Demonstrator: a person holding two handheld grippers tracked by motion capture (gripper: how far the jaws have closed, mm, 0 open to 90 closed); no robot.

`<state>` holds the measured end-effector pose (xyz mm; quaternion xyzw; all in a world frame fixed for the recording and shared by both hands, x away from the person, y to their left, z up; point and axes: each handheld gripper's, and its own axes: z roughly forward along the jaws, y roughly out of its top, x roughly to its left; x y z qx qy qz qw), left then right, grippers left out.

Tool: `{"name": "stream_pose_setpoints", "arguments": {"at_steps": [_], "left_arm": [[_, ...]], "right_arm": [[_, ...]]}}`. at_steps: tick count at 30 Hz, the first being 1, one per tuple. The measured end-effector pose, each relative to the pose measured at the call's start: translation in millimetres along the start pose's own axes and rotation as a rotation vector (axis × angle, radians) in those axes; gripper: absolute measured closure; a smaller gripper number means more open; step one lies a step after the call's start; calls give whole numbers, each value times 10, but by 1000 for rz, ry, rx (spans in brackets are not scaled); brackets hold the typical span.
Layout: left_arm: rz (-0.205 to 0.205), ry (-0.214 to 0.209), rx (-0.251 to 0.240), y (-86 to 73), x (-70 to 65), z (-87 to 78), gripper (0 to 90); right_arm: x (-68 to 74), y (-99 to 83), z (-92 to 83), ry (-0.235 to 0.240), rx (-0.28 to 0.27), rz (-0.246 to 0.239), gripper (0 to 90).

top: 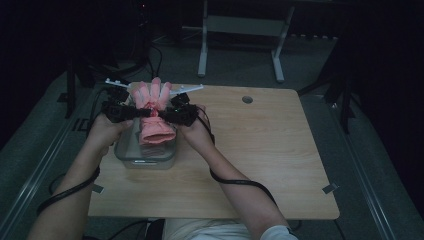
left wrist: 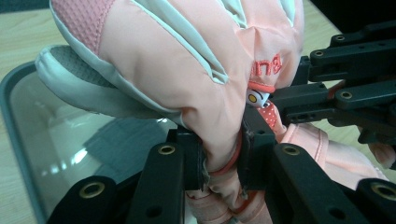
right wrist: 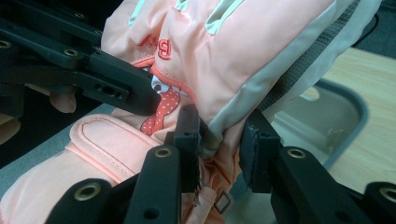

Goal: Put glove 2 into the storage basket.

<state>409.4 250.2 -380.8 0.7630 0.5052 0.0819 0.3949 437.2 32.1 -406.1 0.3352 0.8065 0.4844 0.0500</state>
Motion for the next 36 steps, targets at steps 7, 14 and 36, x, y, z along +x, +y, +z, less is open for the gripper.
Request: {"name": "stream_pose_setpoints", "arguments": {"at_steps": [7, 14, 36], "left_arm": [[-55, 12, 27, -151, 198, 206, 737], [-97, 0, 66, -281, 312, 428, 737], [-184, 32, 117, -493, 488, 759, 643]], "right_arm": [[-63, -132, 301, -2, 40, 40, 710], [-135, -283, 494, -20, 99, 61, 710], [-281, -477, 733, -65, 213, 84, 625]]}}
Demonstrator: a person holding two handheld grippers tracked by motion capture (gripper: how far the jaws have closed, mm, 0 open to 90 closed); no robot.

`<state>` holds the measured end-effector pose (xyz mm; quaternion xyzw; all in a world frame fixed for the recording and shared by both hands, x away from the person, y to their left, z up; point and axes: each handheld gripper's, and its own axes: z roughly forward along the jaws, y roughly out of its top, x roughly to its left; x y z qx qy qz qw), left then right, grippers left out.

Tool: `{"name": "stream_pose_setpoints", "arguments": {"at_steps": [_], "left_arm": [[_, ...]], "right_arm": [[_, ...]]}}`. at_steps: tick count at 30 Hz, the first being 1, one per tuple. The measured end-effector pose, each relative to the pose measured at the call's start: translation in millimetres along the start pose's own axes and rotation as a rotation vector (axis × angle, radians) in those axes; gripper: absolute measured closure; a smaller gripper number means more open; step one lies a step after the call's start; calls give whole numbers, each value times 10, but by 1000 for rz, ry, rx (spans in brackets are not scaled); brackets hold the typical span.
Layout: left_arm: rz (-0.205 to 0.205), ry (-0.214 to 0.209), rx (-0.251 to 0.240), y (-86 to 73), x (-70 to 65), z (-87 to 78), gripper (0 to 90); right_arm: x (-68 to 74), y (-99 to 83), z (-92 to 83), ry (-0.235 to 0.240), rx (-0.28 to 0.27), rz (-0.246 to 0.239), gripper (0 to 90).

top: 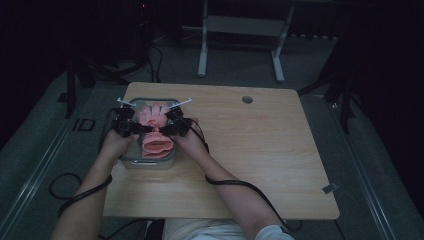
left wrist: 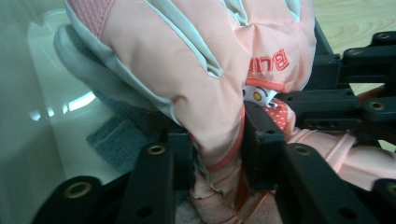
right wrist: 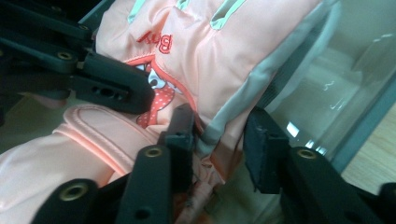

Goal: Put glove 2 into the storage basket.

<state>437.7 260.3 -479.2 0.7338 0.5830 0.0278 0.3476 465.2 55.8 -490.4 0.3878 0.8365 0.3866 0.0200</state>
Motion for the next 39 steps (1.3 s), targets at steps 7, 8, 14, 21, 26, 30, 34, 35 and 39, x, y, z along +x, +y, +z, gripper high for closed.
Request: {"name": "stream_pose_setpoints", "arguments": {"at_steps": [7, 8, 14, 21, 26, 30, 34, 35, 39], "left_arm": [[16, 47, -54, 6, -58, -21, 536], [14, 51, -61, 8, -63, -32, 526], [30, 74, -117, -2, -107, -111, 404], [93, 102, -196, -10, -232, -268, 120], [157, 77, -246, -21, -382, -369, 14], [176, 63, -260, -33, -455, -412, 14], [214, 45, -283, -67, -601, -476, 15], [228, 44, -289, -80, -656, -488, 15], [288, 14, -301, -149, -877, -501, 15]], "right_arm": [[-80, 67, -284, 28, -110, -50, 496], [-85, 73, -336, 36, -127, -55, 482], [-133, 40, -497, 104, -153, -78, 368], [-194, -40, -597, 141, -113, -132, 236], [-238, -107, -735, 133, -164, -150, 195], [-258, -142, -806, 131, -174, -155, 194], [-277, -176, -859, 124, -179, -165, 194], [-292, -213, -904, 117, -182, -179, 193], [-354, -286, -986, 105, -178, -196, 189]]}}
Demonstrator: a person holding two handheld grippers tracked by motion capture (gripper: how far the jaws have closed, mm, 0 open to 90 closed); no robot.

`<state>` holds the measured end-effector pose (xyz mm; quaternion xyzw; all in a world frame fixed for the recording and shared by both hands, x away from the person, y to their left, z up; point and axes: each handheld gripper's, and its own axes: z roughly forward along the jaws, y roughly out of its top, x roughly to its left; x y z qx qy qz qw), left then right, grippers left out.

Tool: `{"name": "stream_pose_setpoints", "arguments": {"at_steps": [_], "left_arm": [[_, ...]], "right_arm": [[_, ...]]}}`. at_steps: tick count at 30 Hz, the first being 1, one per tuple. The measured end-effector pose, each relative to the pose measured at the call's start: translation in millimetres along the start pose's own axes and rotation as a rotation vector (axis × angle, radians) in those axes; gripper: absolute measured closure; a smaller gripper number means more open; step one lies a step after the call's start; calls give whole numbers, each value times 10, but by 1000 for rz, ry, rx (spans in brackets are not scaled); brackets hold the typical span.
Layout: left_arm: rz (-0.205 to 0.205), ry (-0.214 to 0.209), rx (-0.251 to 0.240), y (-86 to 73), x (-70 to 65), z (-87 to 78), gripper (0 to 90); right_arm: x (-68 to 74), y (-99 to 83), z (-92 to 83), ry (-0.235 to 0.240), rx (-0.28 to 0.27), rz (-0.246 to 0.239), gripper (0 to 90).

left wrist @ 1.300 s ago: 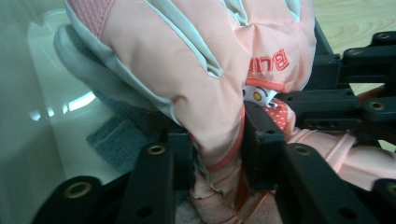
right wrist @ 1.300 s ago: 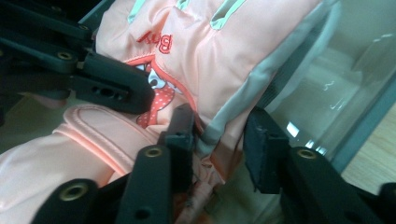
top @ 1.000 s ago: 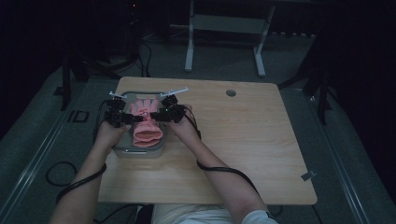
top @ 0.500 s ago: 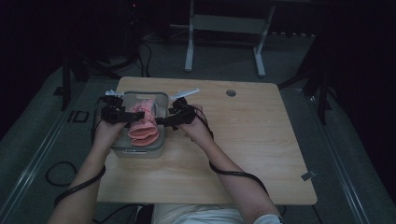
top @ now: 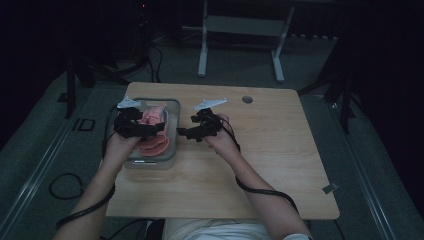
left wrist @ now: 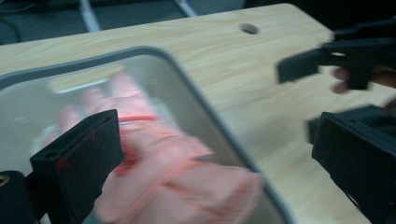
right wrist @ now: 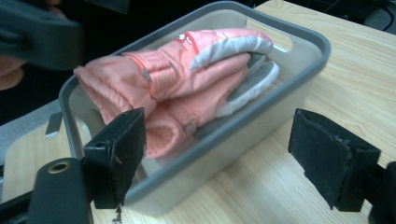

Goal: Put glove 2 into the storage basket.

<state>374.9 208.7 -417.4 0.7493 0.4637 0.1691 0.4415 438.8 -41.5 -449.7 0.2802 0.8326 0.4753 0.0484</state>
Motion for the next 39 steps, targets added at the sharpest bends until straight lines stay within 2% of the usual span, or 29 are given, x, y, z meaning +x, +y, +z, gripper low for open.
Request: {"name": "stream_pose_setpoints", "arguments": {"at_steps": [3, 5, 8, 12, 14, 22, 27, 37, 39], "left_arm": [[63, -40, -10, -2, -201, -3, 15], [85, -64, -18, -6, -310, -2, 15], [96, -100, -25, -21, -432, 13, 15], [159, -131, -29, -73, -589, 62, 15], [180, -143, -25, -104, -644, 88, 15], [260, -241, 9, -277, -962, 233, 15], [293, -296, 22, -370, -1125, 323, 15], [346, -347, 60, -559, -1334, 510, 15], [367, -353, 55, -593, -1371, 545, 15]], "right_arm": [[-21, -49, -73, -6, 1, -18, 185], [-28, -86, -124, -9, 8, -24, 181], [-52, -139, -195, -14, 10, -34, 180], [-86, -200, -297, -21, 14, -42, 181], [-102, -246, -344, -29, 17, -46, 180], [-134, -458, -458, -34, 34, -60, 178], [-160, -591, -485, -41, 53, -76, 173], [-181, -822, -580, -45, 61, -88, 160], [-188, -870, -595, -47, 65, -94, 160]]}}
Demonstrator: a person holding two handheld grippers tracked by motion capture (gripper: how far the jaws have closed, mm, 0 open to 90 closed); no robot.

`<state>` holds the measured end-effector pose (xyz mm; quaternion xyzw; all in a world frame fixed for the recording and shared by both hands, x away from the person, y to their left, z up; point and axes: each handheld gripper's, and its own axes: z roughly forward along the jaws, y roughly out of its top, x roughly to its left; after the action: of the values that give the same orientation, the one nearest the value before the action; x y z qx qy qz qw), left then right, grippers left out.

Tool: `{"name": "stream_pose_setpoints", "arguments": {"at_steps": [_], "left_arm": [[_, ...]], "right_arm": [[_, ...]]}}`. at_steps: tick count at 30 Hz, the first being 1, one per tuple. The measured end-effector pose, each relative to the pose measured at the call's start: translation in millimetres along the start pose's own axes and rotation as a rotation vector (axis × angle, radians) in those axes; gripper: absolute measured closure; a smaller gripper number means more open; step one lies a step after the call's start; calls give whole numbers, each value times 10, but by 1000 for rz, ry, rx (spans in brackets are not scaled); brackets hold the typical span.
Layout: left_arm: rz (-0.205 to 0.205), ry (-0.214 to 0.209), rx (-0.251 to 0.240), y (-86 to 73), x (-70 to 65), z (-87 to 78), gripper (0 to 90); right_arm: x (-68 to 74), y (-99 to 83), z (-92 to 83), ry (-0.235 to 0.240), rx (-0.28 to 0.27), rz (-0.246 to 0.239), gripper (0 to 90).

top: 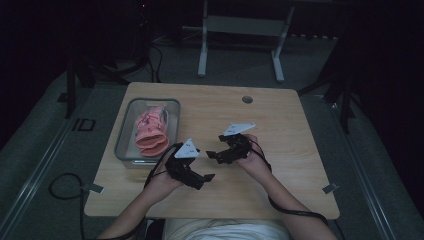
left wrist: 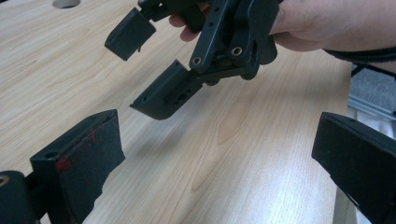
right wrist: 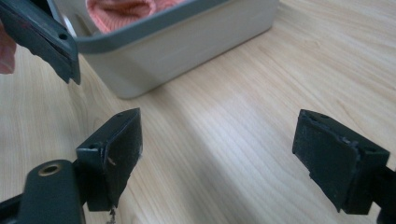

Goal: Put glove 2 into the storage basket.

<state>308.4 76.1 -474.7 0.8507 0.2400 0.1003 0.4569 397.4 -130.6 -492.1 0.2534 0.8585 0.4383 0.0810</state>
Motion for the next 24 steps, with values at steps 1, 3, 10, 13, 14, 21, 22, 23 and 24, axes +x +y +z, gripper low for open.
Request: {"name": "stream_pose_setpoints", "arguments": {"at_steps": [1, 3, 10, 13, 14, 21, 22, 23, 24], "left_arm": [[6, -10, 2, -15, -25, 47, 14], [8, -17, 8, -20, -32, 68, 15], [57, -46, 29, -95, -130, 263, 15], [96, -49, 46, -124, -180, 342, 15], [109, -49, 53, -132, -197, 368, 15], [143, -85, 57, -199, -262, 510, 15], [149, -87, 58, -207, -266, 523, 15], [151, -87, 58, -217, -272, 538, 15], [158, -88, 61, -227, -273, 551, 15]], "right_arm": [[0, -31, -3, -2, 5, 1, 161], [-1, -74, -3, -5, 9, -2, 160], [14, -240, -39, -7, 14, -3, 160], [15, -327, -67, -12, 17, -10, 157], [16, -358, -80, -11, 13, -9, 156], [2, -544, -180, -12, 8, -12, 156], [0, -563, -198, -13, 4, -10, 154], [-2, -581, -216, -21, 0, -11, 154], [-5, -595, -234, -24, -1, -13, 154]]}}
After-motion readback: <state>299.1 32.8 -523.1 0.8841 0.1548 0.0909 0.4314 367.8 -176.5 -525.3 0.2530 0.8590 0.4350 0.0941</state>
